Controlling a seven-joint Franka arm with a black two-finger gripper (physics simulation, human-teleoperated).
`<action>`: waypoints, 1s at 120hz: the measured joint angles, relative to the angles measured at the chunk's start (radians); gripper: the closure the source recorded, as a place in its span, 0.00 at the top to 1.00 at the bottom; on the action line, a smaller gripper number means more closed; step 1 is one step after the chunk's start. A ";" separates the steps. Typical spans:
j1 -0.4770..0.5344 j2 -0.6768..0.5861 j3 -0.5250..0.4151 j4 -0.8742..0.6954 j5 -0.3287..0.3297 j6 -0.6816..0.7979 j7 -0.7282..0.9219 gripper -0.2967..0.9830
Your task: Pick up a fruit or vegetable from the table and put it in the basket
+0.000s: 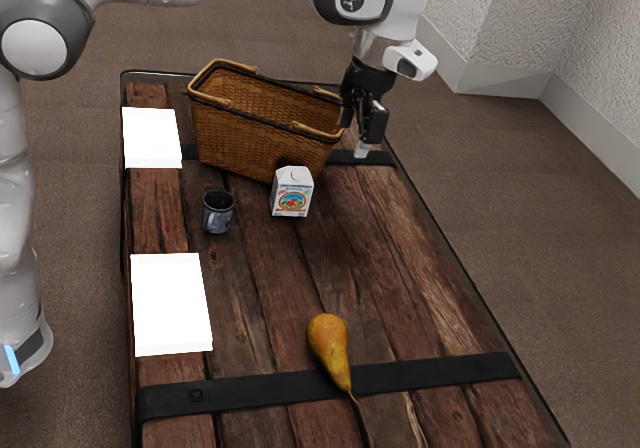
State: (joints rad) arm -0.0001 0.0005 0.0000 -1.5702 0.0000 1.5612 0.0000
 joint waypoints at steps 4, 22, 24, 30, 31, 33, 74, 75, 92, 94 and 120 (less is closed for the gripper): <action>-0.309 0.086 0.326 0.092 -0.040 -0.011 0.049 0.76; -0.348 0.224 0.849 0.239 -0.166 -0.055 0.306 0.77; -0.349 0.227 0.858 0.242 -0.173 -0.058 0.331 0.77; -0.351 0.232 0.874 0.246 -0.188 -0.066 0.402 0.77; -0.351 0.232 0.875 0.247 -0.190 -0.067 0.413 0.77; -0.351 0.233 0.877 0.247 -0.194 -0.069 0.435 0.77; -0.743 0.058 0.861 0.466 -0.189 -0.170 0.852 0.77; -0.770 0.056 0.859 0.461 -0.174 -0.174 0.863 0.77; -1.119 0.065 0.847 0.179 -0.037 -0.177 1.058 0.77; -1.125 0.078 0.847 0.151 -0.029 -0.171 1.078 0.77; -1.008 -0.006 0.853 -0.001 -0.115 0.025 1.328 0.77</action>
State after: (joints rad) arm -1.0078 -0.0054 0.8532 -1.5712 -0.1146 1.5860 1.3282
